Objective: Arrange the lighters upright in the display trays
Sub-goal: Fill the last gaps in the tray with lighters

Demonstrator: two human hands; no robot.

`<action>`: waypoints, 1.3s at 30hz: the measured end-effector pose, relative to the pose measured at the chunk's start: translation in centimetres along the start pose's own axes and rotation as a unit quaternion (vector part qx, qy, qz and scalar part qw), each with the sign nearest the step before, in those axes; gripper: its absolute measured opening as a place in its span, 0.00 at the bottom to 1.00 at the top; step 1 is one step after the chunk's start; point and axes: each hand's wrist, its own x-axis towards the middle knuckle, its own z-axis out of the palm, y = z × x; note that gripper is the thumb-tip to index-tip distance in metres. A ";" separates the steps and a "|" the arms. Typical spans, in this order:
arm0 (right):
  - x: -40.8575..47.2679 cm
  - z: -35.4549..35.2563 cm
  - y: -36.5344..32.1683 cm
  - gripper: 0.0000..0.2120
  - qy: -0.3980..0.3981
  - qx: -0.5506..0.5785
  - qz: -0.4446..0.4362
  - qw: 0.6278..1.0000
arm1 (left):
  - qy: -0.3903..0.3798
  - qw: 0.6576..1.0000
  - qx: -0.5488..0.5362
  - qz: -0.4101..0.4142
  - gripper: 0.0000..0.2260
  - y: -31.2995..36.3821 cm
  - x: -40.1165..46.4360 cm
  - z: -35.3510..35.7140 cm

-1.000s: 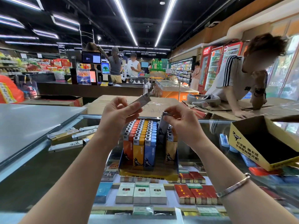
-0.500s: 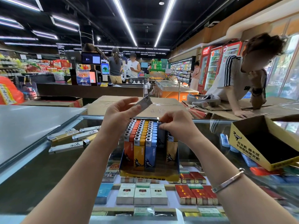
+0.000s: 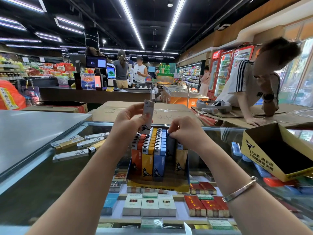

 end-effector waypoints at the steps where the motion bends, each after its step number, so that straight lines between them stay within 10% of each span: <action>1: 0.0 0.0 0.0 0.06 -0.002 -0.001 -0.001 1.000 | -0.004 1.000 0.005 0.000 0.09 0.0 0.1 0.0; 14: -2.5 -2.0 -0.2 0.09 0.062 0.279 -0.037 0.958 | -0.038 0.997 -0.055 0.026 0.13 0.9 -0.5 0.6; 27: -3.4 -1.8 -2.3 0.09 0.153 0.163 -0.154 0.962 | -0.106 0.950 0.209 0.204 0.13 0.8 -1.9 2.3; 39: -2.5 -1.9 -0.9 0.08 0.210 0.201 -0.104 0.951 | -0.238 0.896 0.375 -0.001 0.26 -0.6 -0.5 0.0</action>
